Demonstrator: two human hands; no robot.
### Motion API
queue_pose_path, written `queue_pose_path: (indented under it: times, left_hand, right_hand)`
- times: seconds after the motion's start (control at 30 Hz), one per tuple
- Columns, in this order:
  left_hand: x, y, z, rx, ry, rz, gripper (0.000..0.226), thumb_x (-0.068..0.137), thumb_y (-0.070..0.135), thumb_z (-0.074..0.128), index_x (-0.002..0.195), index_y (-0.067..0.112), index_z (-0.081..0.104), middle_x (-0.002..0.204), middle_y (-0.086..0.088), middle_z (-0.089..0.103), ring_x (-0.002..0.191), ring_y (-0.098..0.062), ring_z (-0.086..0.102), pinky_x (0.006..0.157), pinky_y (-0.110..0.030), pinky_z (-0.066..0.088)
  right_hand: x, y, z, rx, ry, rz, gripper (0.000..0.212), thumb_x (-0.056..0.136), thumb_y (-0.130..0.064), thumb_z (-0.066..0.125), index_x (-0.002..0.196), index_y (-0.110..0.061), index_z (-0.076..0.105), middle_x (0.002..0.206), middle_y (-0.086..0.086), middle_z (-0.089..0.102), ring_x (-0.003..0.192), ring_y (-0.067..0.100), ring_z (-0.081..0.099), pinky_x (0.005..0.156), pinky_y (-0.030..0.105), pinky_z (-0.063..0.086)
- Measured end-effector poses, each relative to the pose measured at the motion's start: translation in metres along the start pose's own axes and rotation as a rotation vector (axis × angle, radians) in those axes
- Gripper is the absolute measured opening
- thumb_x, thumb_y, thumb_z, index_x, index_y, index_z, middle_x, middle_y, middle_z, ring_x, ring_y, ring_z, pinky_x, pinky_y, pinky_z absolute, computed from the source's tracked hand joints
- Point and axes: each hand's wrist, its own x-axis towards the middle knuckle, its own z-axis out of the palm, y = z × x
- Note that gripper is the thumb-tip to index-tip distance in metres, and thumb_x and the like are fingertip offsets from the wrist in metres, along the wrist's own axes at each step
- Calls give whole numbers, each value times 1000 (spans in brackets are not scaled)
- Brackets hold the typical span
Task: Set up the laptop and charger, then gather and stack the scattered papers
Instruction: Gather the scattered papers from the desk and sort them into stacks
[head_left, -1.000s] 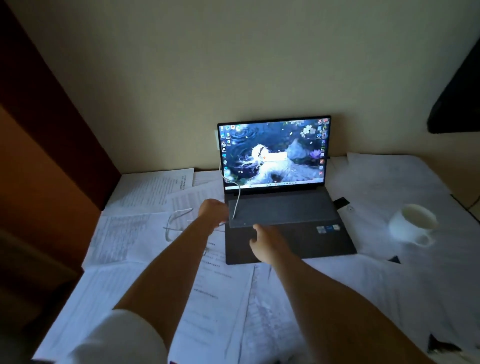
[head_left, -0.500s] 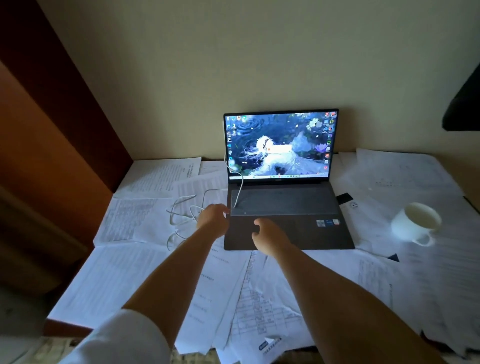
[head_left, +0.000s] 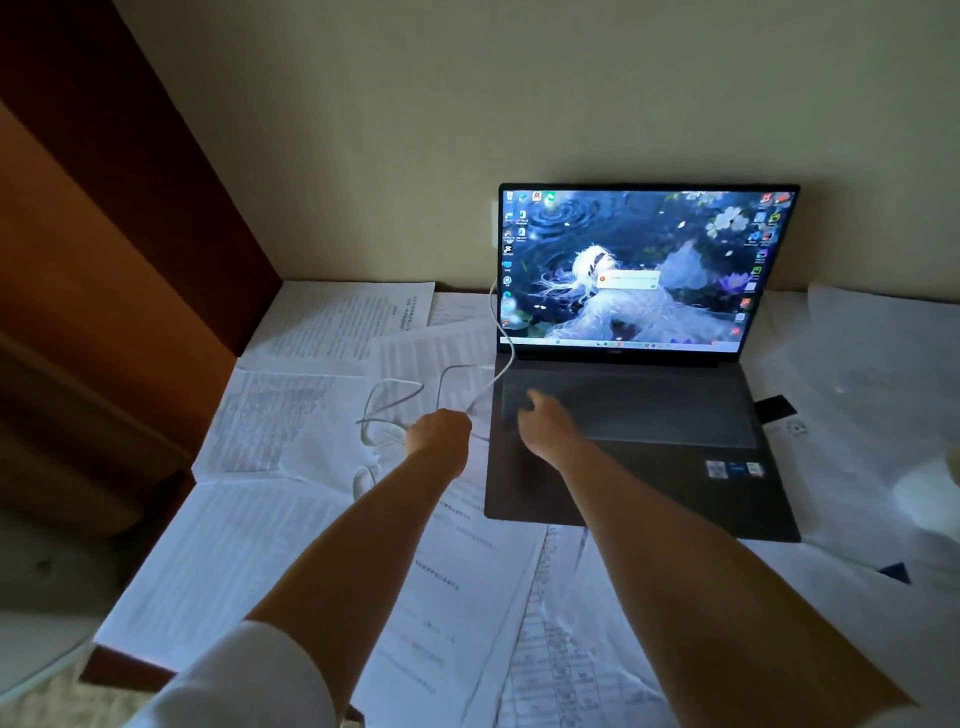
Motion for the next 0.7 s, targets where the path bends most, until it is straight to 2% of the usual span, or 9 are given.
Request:
queue_pose_path:
  times: [0.13,0.2,0.27,0.33,0.43,0.5,0.57,0.63,0.7]
  left_hand:
    - [37,-15,-3,-653,-20,-324,25,89,4,55,112,5,66,111,-12,66,110,-28,61,89,-31,49]
    - [53,-13,-9,-997,2,-473,16,85,-2,57,94,4,69,90,-12,67,99,-30,67,76,-33,52]
    - [68,-8,-13,-1154,-8,-508,11,82,-3,60,79,7,64,89,-13,68,87,-28,69,66,-29,52]
    - [76,0,-14,-1097,-194,-391,5,84,-2,60,84,3,61,95,-13,65,82,-23,64,70,-29,56]
    - [77,7,-8,-820,-418,-187,24,87,3,59,109,-3,61,77,-5,58,79,-22,64,55,-19,52]
    - [75,6,-11,-628,-411,-128,12,83,18,66,91,9,66,64,1,50,88,-19,68,60,-17,48]
    - [76,4,-12,-400,-374,-31,16,82,26,68,85,11,67,64,1,50,97,-21,66,72,-20,47]
    - [71,3,-16,-228,-336,110,19,84,16,64,99,4,65,88,-7,65,100,-26,66,81,-26,52]
    - [61,6,-20,-116,-226,119,27,88,9,58,115,5,59,111,-10,64,103,-26,63,83,-30,52]
  right_hand:
    - [17,-16,16,53,34,25,47,98,-19,36,144,-12,35,146,15,40,133,33,37,109,38,31]
    - [23,-21,21,76,84,16,47,97,-15,36,144,-12,36,147,12,40,135,30,36,109,38,31]
    - [30,-23,21,69,119,9,47,97,-14,36,144,-13,37,147,9,40,136,28,35,109,37,31]
    - [36,-25,19,59,156,15,46,96,-14,37,142,-15,41,145,9,44,134,27,39,108,36,32]
    - [37,-24,14,43,204,34,45,95,-12,37,139,-15,45,142,9,47,131,26,42,106,33,33]
    - [34,-20,10,33,203,51,44,95,-12,37,139,-14,46,142,8,47,131,26,43,107,34,33]
    - [29,-13,7,27,186,69,43,96,-12,38,137,-12,47,142,8,47,131,26,43,108,33,32]
    - [21,-7,5,0,154,74,42,97,-13,36,138,-13,47,143,8,46,131,25,43,108,34,32]
    - [13,-1,1,-16,133,67,41,99,-14,35,139,-13,45,145,9,44,132,25,42,108,33,32]
